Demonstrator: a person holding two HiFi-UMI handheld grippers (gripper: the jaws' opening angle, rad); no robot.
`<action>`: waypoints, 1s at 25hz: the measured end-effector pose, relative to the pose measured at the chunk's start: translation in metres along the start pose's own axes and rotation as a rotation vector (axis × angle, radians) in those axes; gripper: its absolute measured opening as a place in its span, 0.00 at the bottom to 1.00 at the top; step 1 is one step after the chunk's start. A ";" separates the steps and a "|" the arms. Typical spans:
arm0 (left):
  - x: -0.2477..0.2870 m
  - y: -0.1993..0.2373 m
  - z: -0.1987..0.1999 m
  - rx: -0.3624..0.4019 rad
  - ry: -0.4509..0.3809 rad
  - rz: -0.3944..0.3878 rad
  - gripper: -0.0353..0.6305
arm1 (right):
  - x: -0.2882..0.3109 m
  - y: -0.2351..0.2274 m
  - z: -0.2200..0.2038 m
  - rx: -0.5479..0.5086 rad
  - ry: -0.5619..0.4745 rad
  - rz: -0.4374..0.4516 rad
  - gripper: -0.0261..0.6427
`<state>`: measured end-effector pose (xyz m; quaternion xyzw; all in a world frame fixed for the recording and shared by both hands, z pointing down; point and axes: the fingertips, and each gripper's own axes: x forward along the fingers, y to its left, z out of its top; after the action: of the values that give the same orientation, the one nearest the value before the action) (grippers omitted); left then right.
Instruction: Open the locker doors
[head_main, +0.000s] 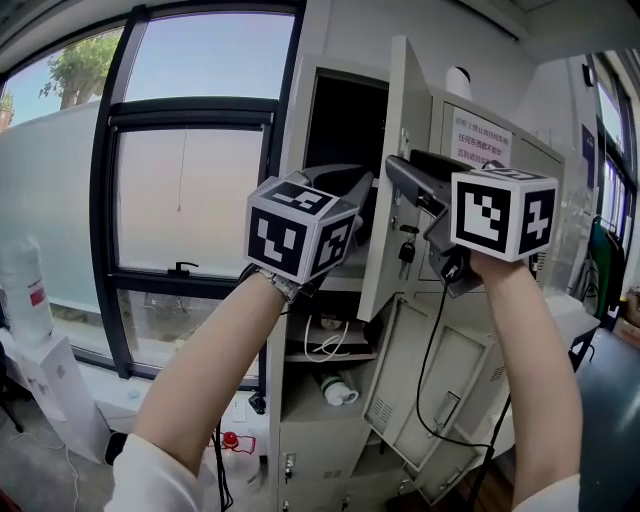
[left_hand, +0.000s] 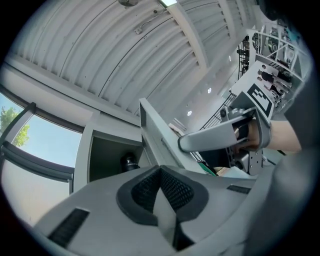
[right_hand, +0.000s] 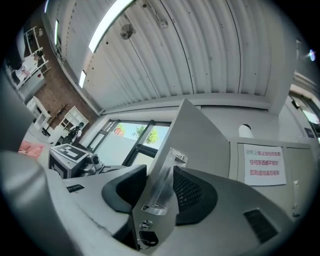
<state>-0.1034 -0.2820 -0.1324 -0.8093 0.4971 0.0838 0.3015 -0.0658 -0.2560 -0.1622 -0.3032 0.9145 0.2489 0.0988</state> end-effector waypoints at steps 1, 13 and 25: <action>-0.002 0.003 -0.001 -0.006 -0.003 -0.007 0.08 | -0.002 0.001 0.001 -0.012 0.002 -0.014 0.28; 0.028 -0.035 -0.039 -0.158 0.018 -0.069 0.08 | -0.089 -0.052 0.008 -0.232 0.011 -0.208 0.29; 0.050 -0.076 -0.053 -0.184 0.007 -0.130 0.08 | -0.128 -0.082 0.005 -0.763 0.174 -0.505 0.28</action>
<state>-0.0223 -0.3257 -0.0805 -0.8643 0.4348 0.1064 0.2292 0.0857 -0.2457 -0.1565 -0.5506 0.6602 0.5094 -0.0393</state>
